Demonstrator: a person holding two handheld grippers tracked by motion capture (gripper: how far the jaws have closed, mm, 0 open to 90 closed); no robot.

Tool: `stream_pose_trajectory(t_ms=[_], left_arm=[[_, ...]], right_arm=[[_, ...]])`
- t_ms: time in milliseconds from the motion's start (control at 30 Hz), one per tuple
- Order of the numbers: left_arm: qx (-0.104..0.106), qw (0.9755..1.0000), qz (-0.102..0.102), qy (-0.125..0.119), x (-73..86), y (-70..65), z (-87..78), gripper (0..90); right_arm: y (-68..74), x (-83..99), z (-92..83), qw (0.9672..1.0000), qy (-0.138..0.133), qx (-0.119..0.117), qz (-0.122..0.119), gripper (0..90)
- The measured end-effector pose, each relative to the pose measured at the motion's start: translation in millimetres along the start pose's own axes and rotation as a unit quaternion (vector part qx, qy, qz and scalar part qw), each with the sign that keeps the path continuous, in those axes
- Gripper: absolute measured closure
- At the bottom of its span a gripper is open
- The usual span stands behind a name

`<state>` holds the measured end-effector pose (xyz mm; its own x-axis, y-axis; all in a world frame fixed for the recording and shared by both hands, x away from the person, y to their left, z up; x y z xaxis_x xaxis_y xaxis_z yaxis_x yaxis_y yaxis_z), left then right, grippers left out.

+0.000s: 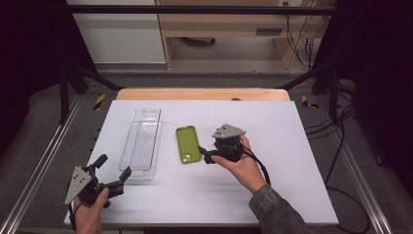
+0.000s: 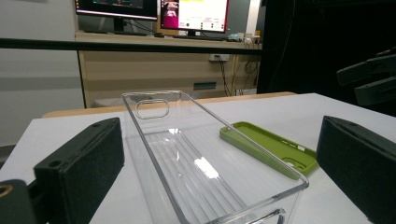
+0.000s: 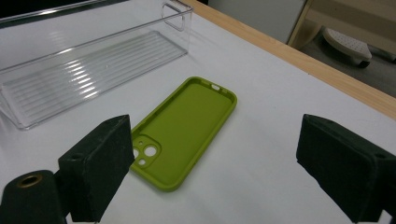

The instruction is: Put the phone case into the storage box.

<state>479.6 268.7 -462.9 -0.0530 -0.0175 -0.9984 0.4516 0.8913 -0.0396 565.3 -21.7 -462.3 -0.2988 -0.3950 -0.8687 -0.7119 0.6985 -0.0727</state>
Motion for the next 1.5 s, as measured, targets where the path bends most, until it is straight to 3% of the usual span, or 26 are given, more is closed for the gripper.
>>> stream_pose_trajectory(t_ms=[233,567,1500], left_arm=[[0.001,1.0,0.001,0.0,-0.3,0.0,0.0,0.9],[0.001,1.0,0.001,0.0,-0.3,0.0,0.2,1.0],[0.002,1.0,0.002,0.001,-0.1,-0.7,0.6,1.2]], right_arm=[[0.7,2.3,17.0,0.9997,0.025,0.0,0.007,14.6],[5.1,9.4,36.7,0.9985,0.048,-0.015,0.02,32.0],[13.6,20.7,62.9,0.9959,0.081,-0.028,0.029,34.2]])
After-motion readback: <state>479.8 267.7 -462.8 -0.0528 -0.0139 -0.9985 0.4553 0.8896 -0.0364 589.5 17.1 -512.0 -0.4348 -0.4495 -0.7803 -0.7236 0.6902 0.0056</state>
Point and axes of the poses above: each handheld gripper's, and its own axes: z roughly forward along the jaws, x roughly out of its underside, y roughly to its left, the point moved 10 cm from there along z, roughly forward along the jaws, and after that the axes turned 2 degrees about -x, right-handed, at the moved point
